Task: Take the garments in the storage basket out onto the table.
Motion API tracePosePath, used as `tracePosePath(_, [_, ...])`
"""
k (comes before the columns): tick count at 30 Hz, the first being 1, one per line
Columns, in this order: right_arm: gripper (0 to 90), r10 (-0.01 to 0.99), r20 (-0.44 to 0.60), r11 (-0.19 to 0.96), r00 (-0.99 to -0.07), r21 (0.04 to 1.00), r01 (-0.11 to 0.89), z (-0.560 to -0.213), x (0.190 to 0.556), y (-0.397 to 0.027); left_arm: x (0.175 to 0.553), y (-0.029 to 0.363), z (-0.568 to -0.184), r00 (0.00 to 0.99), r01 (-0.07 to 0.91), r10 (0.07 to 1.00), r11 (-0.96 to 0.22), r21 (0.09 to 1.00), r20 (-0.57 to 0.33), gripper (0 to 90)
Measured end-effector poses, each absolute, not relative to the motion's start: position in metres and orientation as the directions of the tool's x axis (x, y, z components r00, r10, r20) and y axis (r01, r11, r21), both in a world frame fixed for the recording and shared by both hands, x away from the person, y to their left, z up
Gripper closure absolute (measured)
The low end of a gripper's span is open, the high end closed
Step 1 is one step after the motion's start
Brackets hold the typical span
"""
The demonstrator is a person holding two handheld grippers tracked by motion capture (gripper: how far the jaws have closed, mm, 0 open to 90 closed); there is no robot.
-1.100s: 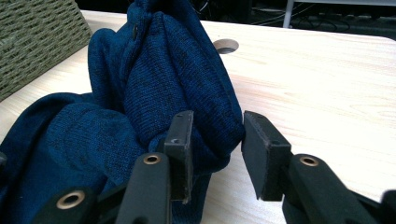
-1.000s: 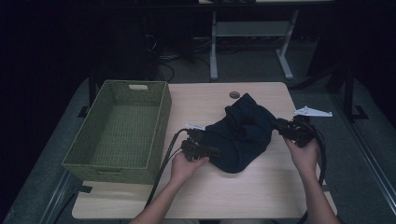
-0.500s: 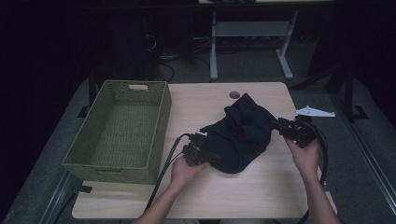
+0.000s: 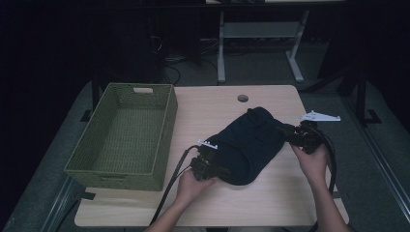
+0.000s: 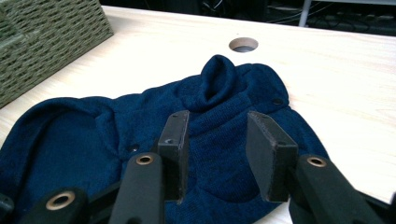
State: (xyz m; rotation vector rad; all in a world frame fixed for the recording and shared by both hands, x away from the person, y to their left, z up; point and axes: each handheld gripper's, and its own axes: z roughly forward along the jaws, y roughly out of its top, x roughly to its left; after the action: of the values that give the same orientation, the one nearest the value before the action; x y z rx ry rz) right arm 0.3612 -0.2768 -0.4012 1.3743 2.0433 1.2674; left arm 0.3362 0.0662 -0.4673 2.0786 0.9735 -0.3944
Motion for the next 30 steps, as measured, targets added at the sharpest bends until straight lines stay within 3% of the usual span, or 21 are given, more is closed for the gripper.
tracePosePath(30, [56.0, 0.788, 0.26, 0.186, -0.558, 0.763, 0.619, -0.426, 0.352, -0.235, 0.282, 0.061, -0.472, 0.701, 0.713, 0.434, -0.423, 0.56, -0.566, 75.2])
